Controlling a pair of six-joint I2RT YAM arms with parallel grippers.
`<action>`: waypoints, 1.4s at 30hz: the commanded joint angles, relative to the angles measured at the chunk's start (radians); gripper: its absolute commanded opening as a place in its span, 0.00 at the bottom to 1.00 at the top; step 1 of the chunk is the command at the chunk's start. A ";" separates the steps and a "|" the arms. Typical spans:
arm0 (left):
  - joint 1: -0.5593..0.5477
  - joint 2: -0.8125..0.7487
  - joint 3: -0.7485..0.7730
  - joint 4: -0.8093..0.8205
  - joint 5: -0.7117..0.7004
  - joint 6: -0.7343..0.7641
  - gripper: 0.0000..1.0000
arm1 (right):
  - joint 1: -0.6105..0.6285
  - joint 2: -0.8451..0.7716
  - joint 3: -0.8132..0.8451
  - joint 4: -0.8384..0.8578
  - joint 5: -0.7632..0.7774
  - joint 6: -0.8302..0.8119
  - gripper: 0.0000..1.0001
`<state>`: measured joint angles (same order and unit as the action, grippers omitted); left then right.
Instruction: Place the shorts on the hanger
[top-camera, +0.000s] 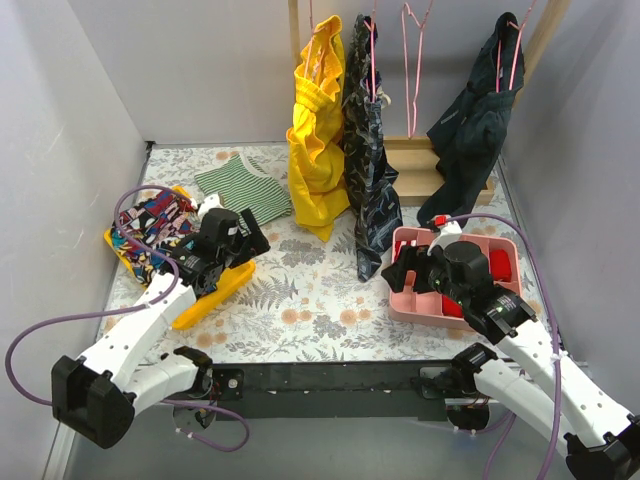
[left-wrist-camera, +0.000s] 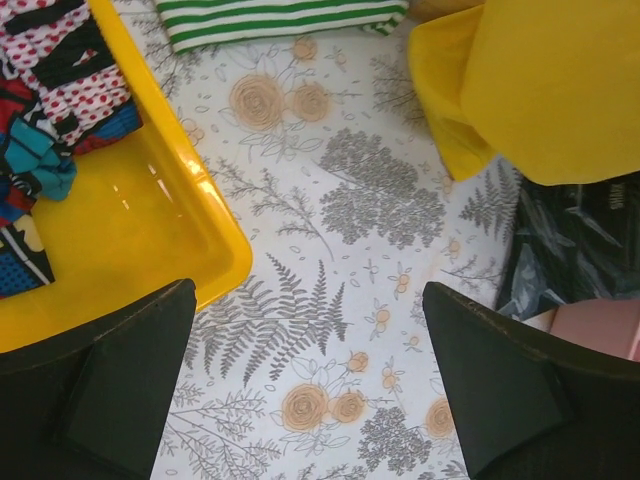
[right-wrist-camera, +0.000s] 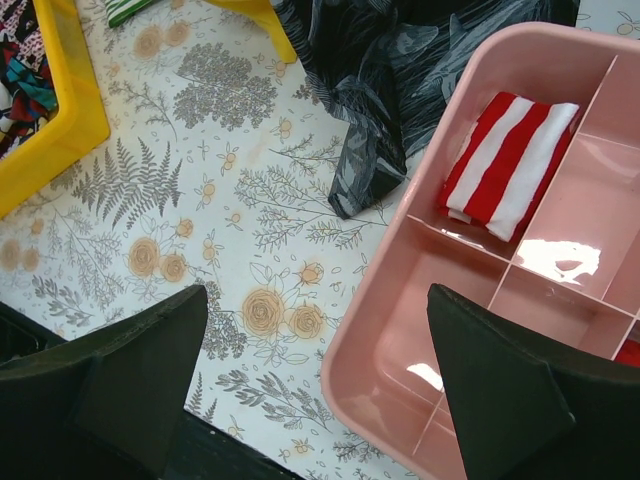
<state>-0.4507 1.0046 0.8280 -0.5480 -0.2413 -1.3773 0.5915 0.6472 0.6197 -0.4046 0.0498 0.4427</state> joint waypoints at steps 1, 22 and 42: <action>0.010 0.061 0.049 -0.113 -0.087 -0.065 0.98 | 0.004 -0.009 0.034 0.030 -0.007 0.001 0.99; 0.448 0.483 0.046 0.117 -0.069 -0.184 0.72 | 0.005 0.000 0.006 0.075 -0.120 -0.035 0.98; 0.445 -0.063 0.509 0.013 0.118 0.359 0.00 | 0.004 0.002 0.067 0.090 -0.162 -0.018 0.99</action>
<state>-0.0078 0.9489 1.1801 -0.5308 -0.2668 -1.1641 0.5915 0.6399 0.6254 -0.3740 -0.0681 0.4202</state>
